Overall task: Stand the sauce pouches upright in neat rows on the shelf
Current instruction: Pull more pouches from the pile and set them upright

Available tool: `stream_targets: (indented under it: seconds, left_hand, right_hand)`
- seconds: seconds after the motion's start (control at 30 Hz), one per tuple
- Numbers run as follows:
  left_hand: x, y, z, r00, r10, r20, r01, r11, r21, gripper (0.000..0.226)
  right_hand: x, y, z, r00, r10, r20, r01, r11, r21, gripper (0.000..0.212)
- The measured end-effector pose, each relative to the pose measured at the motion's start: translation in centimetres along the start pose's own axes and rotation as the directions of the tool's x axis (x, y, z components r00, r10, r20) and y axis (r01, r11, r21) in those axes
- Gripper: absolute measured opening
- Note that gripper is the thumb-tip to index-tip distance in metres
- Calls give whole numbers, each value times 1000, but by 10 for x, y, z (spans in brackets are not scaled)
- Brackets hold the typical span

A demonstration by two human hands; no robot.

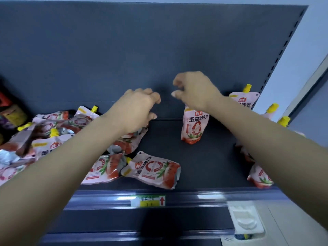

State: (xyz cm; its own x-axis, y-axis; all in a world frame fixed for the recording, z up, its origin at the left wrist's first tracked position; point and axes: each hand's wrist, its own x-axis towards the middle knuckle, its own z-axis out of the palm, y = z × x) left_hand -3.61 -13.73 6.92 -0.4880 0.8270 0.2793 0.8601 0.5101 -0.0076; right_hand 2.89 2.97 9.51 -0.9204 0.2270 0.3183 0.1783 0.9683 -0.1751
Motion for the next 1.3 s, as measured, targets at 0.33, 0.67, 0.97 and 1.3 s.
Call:
stream_targets:
  seconds: [0.33,0.67,0.97,1.3]
  left_hand:
    - [-89,-58,25,979,-28,202,5,993,115,41]
    - [-141,-110,43,958,-57,282,42,997,58,55]
    - [-151,-131,53,955,-137,262,127,990,54,39]
    - [-93,-141,68,957,-229,180,239,970,-38,25]
  right_hand:
    - [-13,-83,95,783,-47,620,92,995,-41,40]
    - [-25,-95,149,614,187,767,-88,982,-169,62]
    - [-26,-97,150,664,253,704,-226,965,-133,57]
    - [-9,-76,91,789,186,585,-131,982,-136,18]
